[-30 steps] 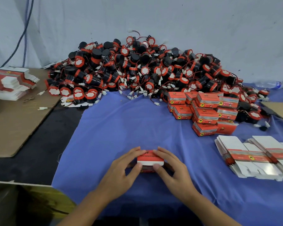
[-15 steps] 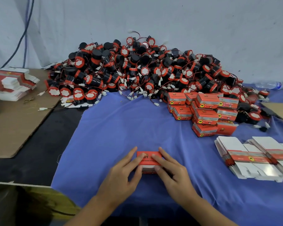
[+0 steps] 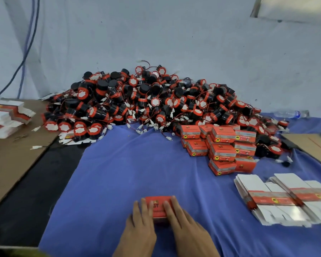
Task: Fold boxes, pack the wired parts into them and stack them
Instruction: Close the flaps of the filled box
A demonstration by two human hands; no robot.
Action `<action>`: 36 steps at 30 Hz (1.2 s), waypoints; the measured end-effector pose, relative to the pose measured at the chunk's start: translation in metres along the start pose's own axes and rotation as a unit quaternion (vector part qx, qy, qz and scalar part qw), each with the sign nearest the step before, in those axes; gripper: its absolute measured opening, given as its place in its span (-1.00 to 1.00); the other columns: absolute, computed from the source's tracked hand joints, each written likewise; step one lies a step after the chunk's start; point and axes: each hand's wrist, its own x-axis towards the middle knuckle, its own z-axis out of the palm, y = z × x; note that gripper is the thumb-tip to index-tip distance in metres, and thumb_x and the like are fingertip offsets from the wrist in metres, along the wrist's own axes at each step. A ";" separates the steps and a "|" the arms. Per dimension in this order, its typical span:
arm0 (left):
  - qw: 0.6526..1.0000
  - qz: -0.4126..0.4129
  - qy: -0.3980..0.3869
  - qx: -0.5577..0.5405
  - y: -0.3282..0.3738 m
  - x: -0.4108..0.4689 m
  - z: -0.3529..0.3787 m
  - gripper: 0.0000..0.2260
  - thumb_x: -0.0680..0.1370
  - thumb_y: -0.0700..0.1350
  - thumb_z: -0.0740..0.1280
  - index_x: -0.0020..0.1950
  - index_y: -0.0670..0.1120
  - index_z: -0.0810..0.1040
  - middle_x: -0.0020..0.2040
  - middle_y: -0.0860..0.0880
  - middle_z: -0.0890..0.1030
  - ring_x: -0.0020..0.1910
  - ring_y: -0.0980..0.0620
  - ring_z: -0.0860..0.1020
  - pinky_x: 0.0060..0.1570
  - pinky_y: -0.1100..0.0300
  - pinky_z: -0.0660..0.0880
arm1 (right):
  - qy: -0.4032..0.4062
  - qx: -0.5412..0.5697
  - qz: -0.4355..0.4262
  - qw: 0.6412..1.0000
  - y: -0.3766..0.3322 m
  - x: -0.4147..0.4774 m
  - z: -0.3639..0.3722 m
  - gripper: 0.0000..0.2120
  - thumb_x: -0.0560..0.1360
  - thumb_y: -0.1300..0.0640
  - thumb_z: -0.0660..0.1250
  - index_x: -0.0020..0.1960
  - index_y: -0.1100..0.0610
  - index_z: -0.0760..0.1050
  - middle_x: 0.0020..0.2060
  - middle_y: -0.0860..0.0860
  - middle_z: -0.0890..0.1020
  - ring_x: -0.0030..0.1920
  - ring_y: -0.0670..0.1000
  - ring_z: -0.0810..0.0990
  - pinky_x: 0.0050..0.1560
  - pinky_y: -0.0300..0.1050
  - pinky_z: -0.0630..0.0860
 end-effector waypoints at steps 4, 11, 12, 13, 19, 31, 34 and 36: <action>0.982 -0.083 -0.135 -0.100 0.011 0.003 -0.003 -0.51 0.62 -0.43 -0.14 0.12 -0.31 0.60 -0.16 -0.26 0.72 -0.29 -0.14 0.72 -0.47 0.19 0.60 | 0.007 0.053 0.074 0.996 -0.015 -0.004 -0.004 -0.48 0.24 0.23 0.25 0.11 -0.06 0.72 0.15 0.18 0.55 -0.39 -0.07 0.65 -0.47 -0.37 0.49; 0.920 -0.159 -0.138 -0.330 0.000 0.013 0.009 -0.44 0.71 0.03 0.12 0.65 -0.06 -0.01 0.53 -0.01 0.39 0.31 0.06 0.56 0.22 0.18 0.49 | 0.083 0.217 0.199 0.952 -0.030 0.010 -0.005 -0.35 0.27 0.49 0.42 0.19 -0.11 0.67 0.03 -0.13 0.34 -0.21 -0.14 0.59 -0.13 -0.41 0.52; 0.876 -0.222 -0.122 -0.411 -0.005 0.020 0.002 -0.47 0.67 0.06 0.23 0.61 0.07 0.18 0.45 0.08 0.49 0.28 0.08 0.57 0.22 0.20 0.47 | 0.109 0.249 0.228 0.935 -0.031 0.012 -0.004 -0.26 0.22 0.54 0.41 0.34 0.11 0.57 0.05 -0.15 0.40 -0.15 -0.20 0.57 -0.09 -0.46 0.49; 0.833 -0.275 -0.096 -0.471 -0.009 0.029 -0.004 -0.53 0.60 0.02 0.38 0.50 0.09 0.41 0.27 0.09 0.64 0.16 0.10 0.64 0.13 0.19 0.52 | 0.142 0.289 0.261 0.910 -0.030 0.016 -0.004 -0.19 0.18 0.58 0.38 0.41 0.20 0.48 0.07 -0.12 0.47 -0.12 -0.25 0.54 -0.05 -0.50 0.46; 0.658 -0.324 0.062 -0.677 0.005 0.119 -0.008 -0.90 0.54 -0.17 0.46 -0.02 0.02 0.61 -0.14 0.20 0.71 -0.09 0.33 0.65 -0.12 0.41 0.53 | 0.210 0.550 0.369 0.720 0.004 0.090 -0.027 -0.33 0.49 0.50 0.27 0.49 0.03 0.30 0.47 -0.17 0.35 0.15 -0.56 0.42 0.09 -0.45 0.50; 0.619 -0.263 -0.084 -0.735 0.040 0.266 0.083 -0.87 0.60 -0.18 0.35 0.04 0.05 0.62 -0.04 0.10 0.70 0.00 0.12 0.66 0.11 0.01 0.60 | 0.228 0.554 0.420 0.682 0.103 0.189 0.016 -0.47 0.61 0.38 0.16 0.45 -0.08 0.41 0.25 -0.32 0.49 0.14 -0.43 0.44 0.07 -0.57 0.33; 0.601 -0.257 -0.086 -0.752 0.047 0.266 0.101 -0.85 0.57 -0.09 0.43 0.11 0.06 0.57 0.00 0.11 0.68 -0.02 0.16 0.65 0.06 0.07 0.62 | 0.258 0.543 0.422 0.679 0.101 0.172 0.028 -0.51 0.57 0.46 0.20 0.24 -0.06 0.56 0.13 -0.31 0.64 0.12 -0.36 0.59 0.08 -0.49 0.47; 0.606 -0.234 -0.070 -0.757 0.049 0.264 0.107 -0.83 0.55 -0.03 0.45 0.11 0.11 0.56 -0.01 0.17 0.67 -0.01 0.21 0.64 -0.04 0.31 0.57 | 0.316 0.523 0.433 0.663 0.096 0.155 0.033 -0.47 0.52 0.55 0.20 0.19 -0.01 0.58 0.03 -0.07 0.72 0.02 -0.13 0.70 0.00 -0.36 0.57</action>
